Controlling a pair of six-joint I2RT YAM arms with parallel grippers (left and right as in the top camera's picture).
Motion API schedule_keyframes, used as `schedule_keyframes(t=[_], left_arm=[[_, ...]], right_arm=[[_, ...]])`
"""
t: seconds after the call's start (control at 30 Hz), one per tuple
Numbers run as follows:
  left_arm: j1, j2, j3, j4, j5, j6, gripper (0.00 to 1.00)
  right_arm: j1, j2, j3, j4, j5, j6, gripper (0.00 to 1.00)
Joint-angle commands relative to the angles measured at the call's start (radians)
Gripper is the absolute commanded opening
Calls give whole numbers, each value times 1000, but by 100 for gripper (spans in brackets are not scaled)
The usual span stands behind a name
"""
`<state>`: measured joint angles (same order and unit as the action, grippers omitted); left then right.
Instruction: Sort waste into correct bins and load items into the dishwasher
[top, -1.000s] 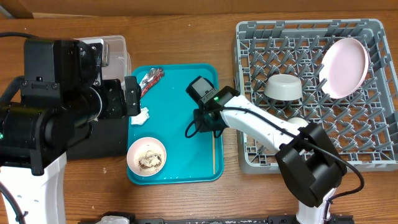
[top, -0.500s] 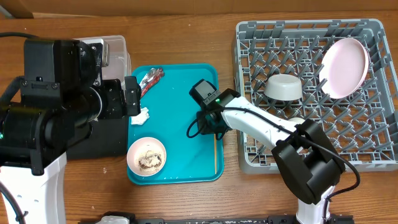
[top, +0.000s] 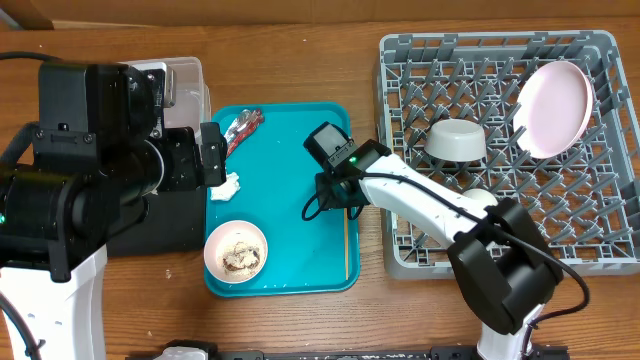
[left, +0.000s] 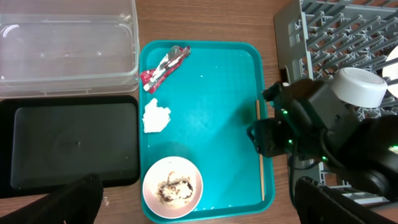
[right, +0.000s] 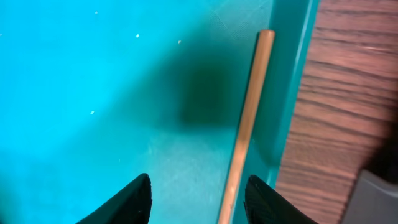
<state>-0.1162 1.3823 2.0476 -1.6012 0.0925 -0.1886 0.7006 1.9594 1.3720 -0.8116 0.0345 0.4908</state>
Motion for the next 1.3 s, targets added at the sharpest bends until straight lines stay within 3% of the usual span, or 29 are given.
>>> schedule_keyframes(t=[0.0,0.37,0.43,0.53,0.67,0.9,1.27], left_arm=[[-2,3,8,1,-7,-18,100],[-2,3,8,1,-7,-17,100],[-2,3,8,1,-7,-17,100],[-2,3,8,1,-7,-18,100],[-2,3,8,1,-7,-17,100],[-2,3,8,1,-7,-18,100],[-2,3,8,1,-7,-18,100]], right_arm=[[-5,58,-22,10,3,11,51],[-61,68,-20,26,-90,16,51],[-63,77,-20,32,-101,26,34],[-62,81,-20,46,-143,26,25],[-55,81,-20,51,-158,26,4],[-55,13,23,-8,-123,37,4],[-143,-354,83,-56,34,7,4]])
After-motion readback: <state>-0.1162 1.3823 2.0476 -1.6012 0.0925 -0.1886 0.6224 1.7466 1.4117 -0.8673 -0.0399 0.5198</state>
